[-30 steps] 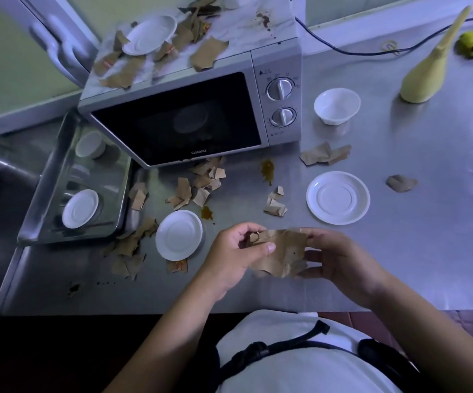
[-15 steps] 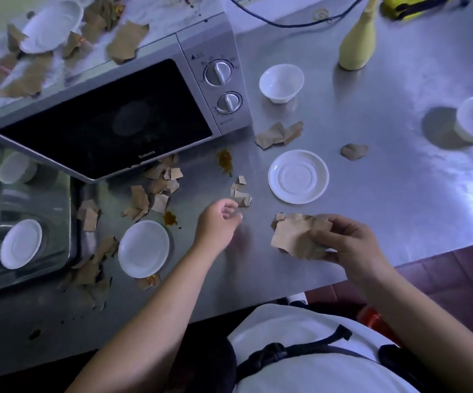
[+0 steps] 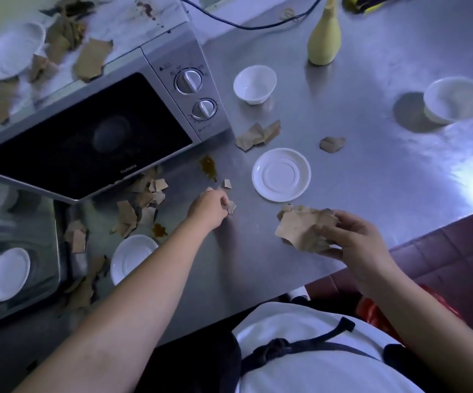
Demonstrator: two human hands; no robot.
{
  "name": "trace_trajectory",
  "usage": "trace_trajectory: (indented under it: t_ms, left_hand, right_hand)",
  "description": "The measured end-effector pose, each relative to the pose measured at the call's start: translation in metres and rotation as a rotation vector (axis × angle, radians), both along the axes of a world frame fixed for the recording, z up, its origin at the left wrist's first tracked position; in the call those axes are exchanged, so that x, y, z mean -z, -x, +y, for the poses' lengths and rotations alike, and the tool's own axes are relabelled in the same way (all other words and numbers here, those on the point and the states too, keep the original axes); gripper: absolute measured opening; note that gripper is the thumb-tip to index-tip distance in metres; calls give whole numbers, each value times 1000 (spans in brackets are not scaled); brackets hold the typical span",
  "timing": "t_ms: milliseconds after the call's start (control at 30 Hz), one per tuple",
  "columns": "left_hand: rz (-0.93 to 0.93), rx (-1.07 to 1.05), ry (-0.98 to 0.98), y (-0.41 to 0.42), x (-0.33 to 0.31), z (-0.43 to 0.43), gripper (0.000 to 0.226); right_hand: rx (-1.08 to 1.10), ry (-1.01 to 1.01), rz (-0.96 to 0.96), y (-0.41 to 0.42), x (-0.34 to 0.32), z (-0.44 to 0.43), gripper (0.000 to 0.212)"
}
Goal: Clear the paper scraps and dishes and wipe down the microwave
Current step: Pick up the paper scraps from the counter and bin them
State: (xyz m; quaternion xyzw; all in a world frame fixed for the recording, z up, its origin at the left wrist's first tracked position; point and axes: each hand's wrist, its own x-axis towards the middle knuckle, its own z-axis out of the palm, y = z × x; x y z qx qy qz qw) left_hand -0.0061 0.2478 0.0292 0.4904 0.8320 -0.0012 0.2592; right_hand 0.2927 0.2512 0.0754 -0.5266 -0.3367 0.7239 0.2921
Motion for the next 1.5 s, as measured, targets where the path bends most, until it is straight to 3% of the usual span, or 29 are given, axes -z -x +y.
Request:
trace_trajectory:
  t_ms: [233, 367, 667, 833, 1133, 1333, 1500]
  left_hand:
    - [105, 20, 79, -3, 5, -33, 15]
    - [120, -28, 25, -11, 0, -61, 16]
    - [-218, -180, -501, -59, -54, -118, 9]
    - [-180, 59, -771, -90, -88, -131, 15]
    - [-181, 41, -751, -99, -91, -148, 8]
    - [-120, 51, -726, -99, -92, -142, 4]
    - [-123, 65, -719, -99, -92, -141, 6]
  right_hand:
    - [-27, 32, 42, 4, 3, -1, 20]
    - [-74, 29, 50, 10, -1, 2, 22]
    - [-254, 55, -86, 37, -4, -7, 16]
    - [-408, 78, -50, 55, -10, -15, 14]
    - [-546, 114, 158, 65, -20, -14, 12]
    - [-511, 138, 243, 67, -19, -17, 11]
    - [-489, 91, 197, 71, -21, -21, 18]
